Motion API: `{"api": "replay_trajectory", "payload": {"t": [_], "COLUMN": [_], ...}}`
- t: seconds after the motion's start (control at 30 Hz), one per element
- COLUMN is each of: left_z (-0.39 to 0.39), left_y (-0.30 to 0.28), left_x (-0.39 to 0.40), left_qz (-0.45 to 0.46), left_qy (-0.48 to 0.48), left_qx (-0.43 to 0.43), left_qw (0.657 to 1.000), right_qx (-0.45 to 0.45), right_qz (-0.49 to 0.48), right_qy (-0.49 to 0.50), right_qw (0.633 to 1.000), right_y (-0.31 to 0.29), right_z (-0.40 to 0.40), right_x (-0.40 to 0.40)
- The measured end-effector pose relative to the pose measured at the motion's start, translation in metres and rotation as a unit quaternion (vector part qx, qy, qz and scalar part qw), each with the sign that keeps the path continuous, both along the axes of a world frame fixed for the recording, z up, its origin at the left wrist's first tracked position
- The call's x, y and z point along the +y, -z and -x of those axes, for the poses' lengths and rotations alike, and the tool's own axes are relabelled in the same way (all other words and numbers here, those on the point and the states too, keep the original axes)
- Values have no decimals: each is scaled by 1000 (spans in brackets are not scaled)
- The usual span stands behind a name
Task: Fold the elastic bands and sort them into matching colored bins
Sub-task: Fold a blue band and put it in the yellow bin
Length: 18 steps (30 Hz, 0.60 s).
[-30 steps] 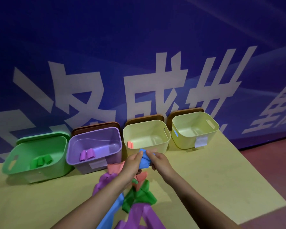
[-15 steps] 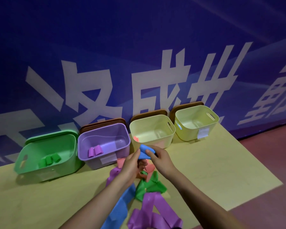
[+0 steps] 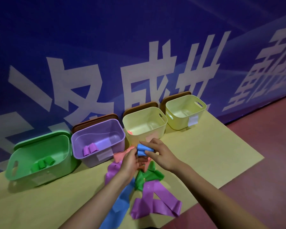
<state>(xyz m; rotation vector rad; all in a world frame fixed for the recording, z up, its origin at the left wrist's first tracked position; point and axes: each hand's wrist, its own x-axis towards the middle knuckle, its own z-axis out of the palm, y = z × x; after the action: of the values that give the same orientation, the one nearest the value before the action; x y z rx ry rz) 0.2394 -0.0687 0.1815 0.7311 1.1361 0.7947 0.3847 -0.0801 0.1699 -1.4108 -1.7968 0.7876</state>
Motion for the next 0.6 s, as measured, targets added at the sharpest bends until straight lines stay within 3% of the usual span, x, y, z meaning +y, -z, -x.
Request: {"api": "replay_trajectory", "payload": {"t": [0.23, 0.43, 0.6], "left_z": [5, 14, 23], "left_y": [0, -5, 4], "left_x": [-2, -8, -13], "left_qz": [20, 3, 0], "left_qy": [6, 49, 47], "left_qx": [-24, 0, 1], "left_qw": [999, 999, 999], "right_qx": [-33, 66, 162], "right_qz": [-38, 22, 102], "right_qy": [-6, 79, 177], "right_qw": [999, 994, 965], "right_y": [3, 8, 6], "right_z": [0, 18, 29], "right_x": [-12, -17, -13]}}
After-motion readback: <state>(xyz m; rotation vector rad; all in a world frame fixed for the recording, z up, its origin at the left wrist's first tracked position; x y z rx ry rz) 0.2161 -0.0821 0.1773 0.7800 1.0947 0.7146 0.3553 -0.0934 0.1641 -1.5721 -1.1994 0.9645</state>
